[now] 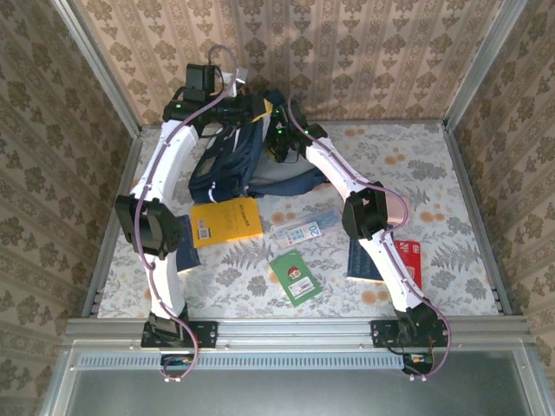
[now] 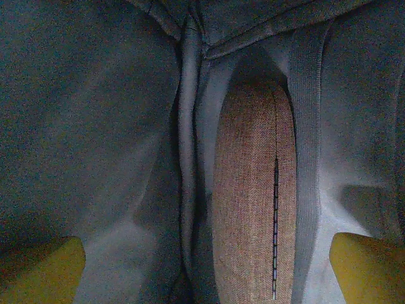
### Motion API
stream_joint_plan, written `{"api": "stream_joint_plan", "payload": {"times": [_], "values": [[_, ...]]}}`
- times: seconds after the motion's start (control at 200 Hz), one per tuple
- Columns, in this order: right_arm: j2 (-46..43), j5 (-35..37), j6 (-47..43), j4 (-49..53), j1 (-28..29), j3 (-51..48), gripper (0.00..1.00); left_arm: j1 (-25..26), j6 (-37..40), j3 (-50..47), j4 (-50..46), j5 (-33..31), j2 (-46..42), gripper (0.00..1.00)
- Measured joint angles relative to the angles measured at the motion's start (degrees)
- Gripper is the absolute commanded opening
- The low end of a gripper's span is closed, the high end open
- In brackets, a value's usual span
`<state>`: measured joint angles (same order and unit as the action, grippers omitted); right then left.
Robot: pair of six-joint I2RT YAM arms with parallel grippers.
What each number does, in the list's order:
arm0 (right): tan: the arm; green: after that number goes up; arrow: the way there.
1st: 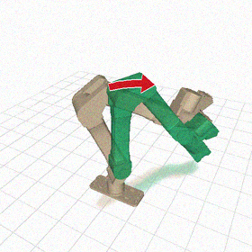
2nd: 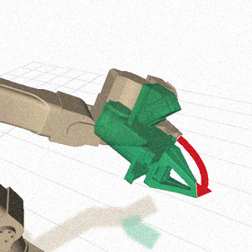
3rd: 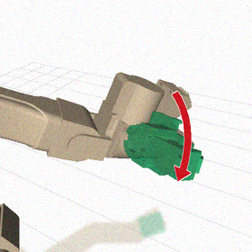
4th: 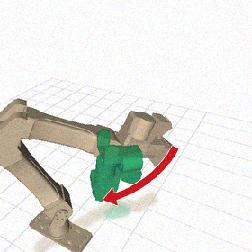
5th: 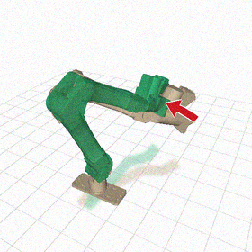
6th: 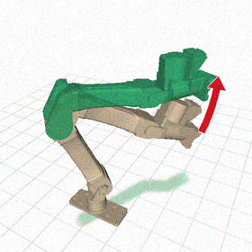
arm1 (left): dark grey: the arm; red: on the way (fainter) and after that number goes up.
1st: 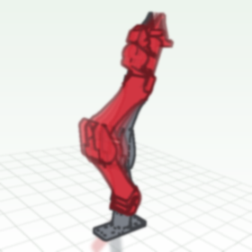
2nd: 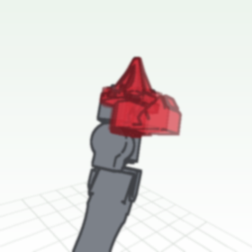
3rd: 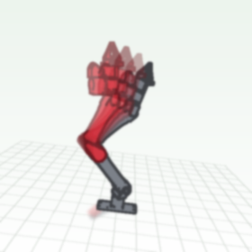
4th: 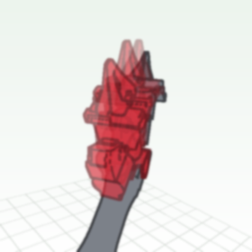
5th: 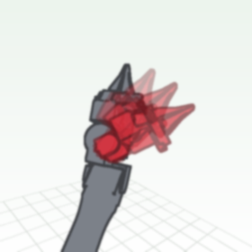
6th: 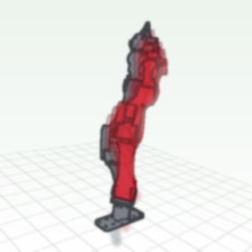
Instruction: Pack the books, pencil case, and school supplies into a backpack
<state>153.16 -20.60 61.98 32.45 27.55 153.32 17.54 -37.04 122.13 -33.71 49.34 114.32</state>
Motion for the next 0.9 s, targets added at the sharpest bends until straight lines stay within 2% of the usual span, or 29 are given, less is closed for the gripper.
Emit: {"api": "stream_joint_plan", "payload": {"times": [0.195,0.29,0.42,0.65,0.735,0.9], "values": [[-1.84,-0.61,-9.73,5.97,0.79,-0.57,0.99,-1.18,2.25,-4.63,0.04,-0.37,-1.51,0.00],[-7.39,0.63,-13.16,7.74,1.57,-6.82,0.99,-1.84,2.38,-7.58,0.72,-1.20,-2.08,0.00],[-16.70,5.99,-15.69,10.56,1.99,-15.30,0.99,-2.62,2.56,-8.66,0.76,-2.32,-2.08,0.00],[-25.24,14.99,-23.06,17.09,1.27,-17.51,1.00,-2.51,2.58,-11.02,2.40,-2.91,-2.49,0.00],[-30.47,18.27,-26.18,18.01,1.27,-23.26,1.00,-1.77,2.49,-14.40,3.96,-3.13,-3.26,0.00],[-45.31,23.89,-31.58,17.81,1.18,-41.11,1.00,0.39,2.05,-19.93,6.82,-4.42,-4.37,0.00]]}}
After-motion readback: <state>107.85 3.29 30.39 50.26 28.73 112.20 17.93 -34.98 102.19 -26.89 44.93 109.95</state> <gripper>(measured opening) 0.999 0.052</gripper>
